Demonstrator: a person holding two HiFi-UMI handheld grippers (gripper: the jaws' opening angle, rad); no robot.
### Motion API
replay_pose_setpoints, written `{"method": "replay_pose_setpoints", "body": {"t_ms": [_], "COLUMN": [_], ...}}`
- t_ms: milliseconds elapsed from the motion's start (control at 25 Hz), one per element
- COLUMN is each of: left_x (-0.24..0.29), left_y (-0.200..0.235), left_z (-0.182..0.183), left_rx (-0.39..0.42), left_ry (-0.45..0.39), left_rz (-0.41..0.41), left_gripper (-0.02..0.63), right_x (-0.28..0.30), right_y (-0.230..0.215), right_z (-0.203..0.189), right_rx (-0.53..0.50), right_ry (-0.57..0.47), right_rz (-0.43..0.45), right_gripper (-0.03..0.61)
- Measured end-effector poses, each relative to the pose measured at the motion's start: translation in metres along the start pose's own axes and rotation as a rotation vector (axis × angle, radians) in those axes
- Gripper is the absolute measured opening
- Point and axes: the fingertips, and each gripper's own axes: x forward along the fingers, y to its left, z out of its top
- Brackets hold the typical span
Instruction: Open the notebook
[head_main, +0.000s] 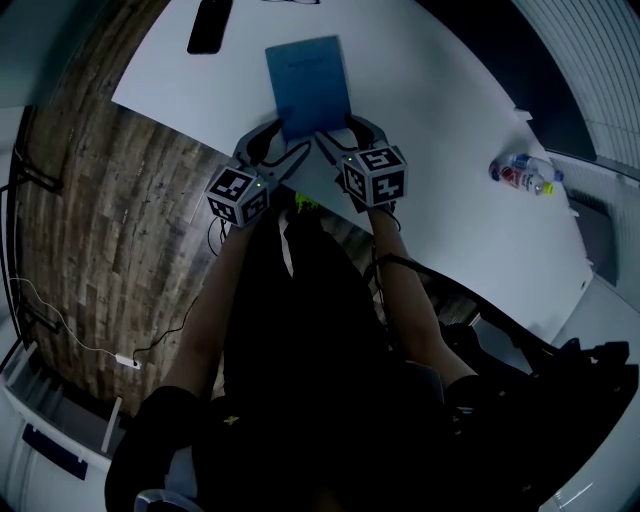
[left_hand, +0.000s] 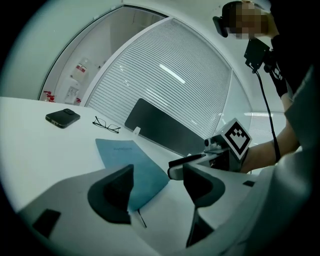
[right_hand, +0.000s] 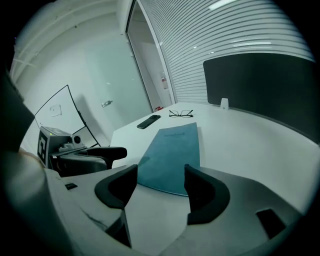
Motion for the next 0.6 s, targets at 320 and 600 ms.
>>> {"method": "replay_pose_setpoints", "body": {"t_ms": [320, 600], "left_x": [0.011, 0.009], "left_y": [0.013, 0.007], "left_z": [-0.015, -0.014], "left_rx": [-0.03, -0.032], "left_ry": [0.019, 0.016], "left_rz": [0.016, 0.017], "left_gripper": [0.311, 0.311], "right_x": [0.02, 0.018], "right_y": [-0.024, -0.031], "right_z": [-0.02, -0.023], "right_rx": [0.032, 0.068], "right_ry": [0.06, 0.084], "right_rz": [-0.032, -0.026], "right_gripper": [0.324, 0.34]}}
